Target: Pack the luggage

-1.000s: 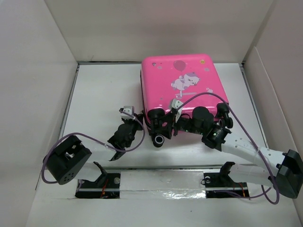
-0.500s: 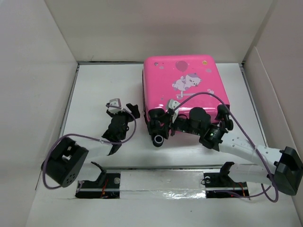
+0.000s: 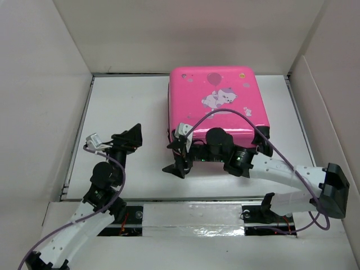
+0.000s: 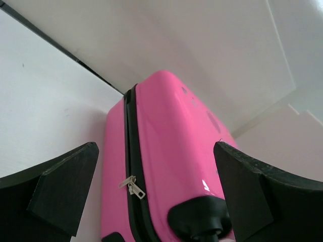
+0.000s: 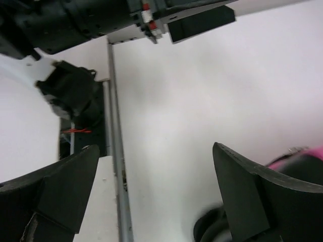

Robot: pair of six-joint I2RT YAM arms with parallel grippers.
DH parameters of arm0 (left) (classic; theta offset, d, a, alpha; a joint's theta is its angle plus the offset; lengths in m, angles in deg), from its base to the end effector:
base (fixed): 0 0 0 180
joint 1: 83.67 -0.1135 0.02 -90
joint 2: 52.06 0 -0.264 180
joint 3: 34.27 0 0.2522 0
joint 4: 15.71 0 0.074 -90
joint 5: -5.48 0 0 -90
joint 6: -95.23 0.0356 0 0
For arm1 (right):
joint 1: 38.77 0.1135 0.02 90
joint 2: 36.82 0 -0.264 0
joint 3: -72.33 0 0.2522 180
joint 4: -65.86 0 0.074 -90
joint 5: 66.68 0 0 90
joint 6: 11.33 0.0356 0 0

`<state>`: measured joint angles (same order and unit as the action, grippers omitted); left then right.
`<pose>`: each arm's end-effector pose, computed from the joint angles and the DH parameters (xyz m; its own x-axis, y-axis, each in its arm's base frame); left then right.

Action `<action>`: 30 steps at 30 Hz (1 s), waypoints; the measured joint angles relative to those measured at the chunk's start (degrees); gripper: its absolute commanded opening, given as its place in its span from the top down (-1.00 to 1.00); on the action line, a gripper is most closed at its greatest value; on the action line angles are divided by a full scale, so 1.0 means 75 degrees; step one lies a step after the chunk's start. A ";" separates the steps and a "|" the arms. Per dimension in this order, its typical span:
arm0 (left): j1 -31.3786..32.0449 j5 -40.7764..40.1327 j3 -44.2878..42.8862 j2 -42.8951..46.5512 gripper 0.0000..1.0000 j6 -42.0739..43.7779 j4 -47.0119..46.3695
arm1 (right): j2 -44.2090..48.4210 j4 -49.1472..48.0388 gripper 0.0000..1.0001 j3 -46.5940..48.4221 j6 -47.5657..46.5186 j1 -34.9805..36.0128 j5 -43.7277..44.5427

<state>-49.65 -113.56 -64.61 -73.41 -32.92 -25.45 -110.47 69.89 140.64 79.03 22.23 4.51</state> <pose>0.1114 -0.0544 0.2828 0.1425 -0.7478 -0.6485 0.2494 0.6611 -0.7076 0.1369 0.2706 0.3258 -0.0851 -0.1413 -0.9863 -0.9816 0.1816 0.0587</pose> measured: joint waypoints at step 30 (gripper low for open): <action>0.0000 0.1953 -0.2489 0.0851 -0.98 0.0321 0.2474 | 0.8052 0.2500 -1.00 -0.1789 0.1151 -0.0023 0.8556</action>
<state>-49.65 -98.91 -83.28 -67.03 -30.52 -6.90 -50.08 88.64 127.22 87.67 22.05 68.68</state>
